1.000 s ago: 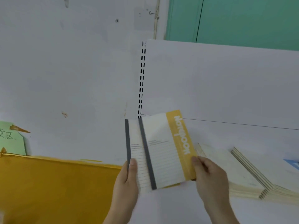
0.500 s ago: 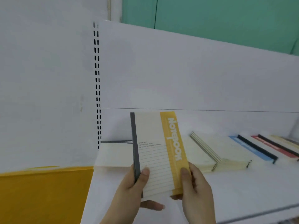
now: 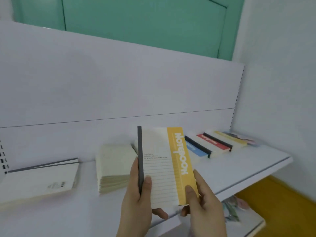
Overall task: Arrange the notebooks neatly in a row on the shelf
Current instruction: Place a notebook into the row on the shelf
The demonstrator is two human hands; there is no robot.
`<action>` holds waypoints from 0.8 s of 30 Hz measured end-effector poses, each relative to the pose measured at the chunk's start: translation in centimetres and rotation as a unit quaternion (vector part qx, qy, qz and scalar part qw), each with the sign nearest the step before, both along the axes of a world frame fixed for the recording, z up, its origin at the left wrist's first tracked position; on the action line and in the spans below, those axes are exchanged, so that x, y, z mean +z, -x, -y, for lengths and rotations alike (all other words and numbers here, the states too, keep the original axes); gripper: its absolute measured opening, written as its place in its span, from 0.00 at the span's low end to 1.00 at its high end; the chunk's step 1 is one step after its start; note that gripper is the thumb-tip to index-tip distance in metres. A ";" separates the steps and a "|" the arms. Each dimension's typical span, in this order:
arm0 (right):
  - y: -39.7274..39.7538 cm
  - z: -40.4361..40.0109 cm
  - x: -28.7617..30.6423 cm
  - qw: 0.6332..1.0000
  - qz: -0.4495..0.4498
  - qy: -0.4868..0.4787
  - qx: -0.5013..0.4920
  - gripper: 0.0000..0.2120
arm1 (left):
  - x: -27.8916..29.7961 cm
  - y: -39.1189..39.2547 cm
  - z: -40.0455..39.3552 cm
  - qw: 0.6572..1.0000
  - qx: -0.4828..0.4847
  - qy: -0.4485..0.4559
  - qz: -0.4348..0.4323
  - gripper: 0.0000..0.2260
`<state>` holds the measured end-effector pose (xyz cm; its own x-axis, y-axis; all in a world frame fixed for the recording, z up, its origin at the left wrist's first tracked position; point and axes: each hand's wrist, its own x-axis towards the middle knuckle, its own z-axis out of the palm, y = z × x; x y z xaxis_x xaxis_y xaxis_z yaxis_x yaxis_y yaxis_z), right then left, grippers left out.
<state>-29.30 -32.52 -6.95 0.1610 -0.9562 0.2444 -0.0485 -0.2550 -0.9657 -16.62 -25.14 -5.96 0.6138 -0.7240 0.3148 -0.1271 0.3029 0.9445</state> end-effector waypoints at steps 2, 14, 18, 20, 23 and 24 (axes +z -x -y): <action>3.3 3.1 -0.5 1.000 -0.004 -0.005 -0.021 0.22 | -0.3 3.5 3.1 1.000 -0.013 -0.004 -0.012 0.25; 19.5 19.8 -1.0 0.969 -0.207 0.132 -0.004 0.32 | 0.1 17.0 20.8 0.999 -0.023 -0.037 -0.007 0.25; 22.1 24.9 -1.4 0.961 -0.243 0.134 0.022 0.37 | 0.9 18.7 26.2 0.998 -0.022 -0.053 0.040 0.23; 22.9 27.9 -1.6 0.952 -0.267 0.150 0.009 0.37 | 0.9 19.0 29.5 0.996 -0.031 -0.057 0.064 0.24; 24.0 32.8 -1.6 0.933 -0.307 0.184 -0.022 0.36 | 0.4 19.2 34.6 0.990 -0.049 -0.074 0.109 0.24; 24.4 34.5 -1.5 0.931 -0.312 0.190 -0.026 0.35 | 0.3 19.1 36.2 0.987 -0.043 -0.085 0.131 0.24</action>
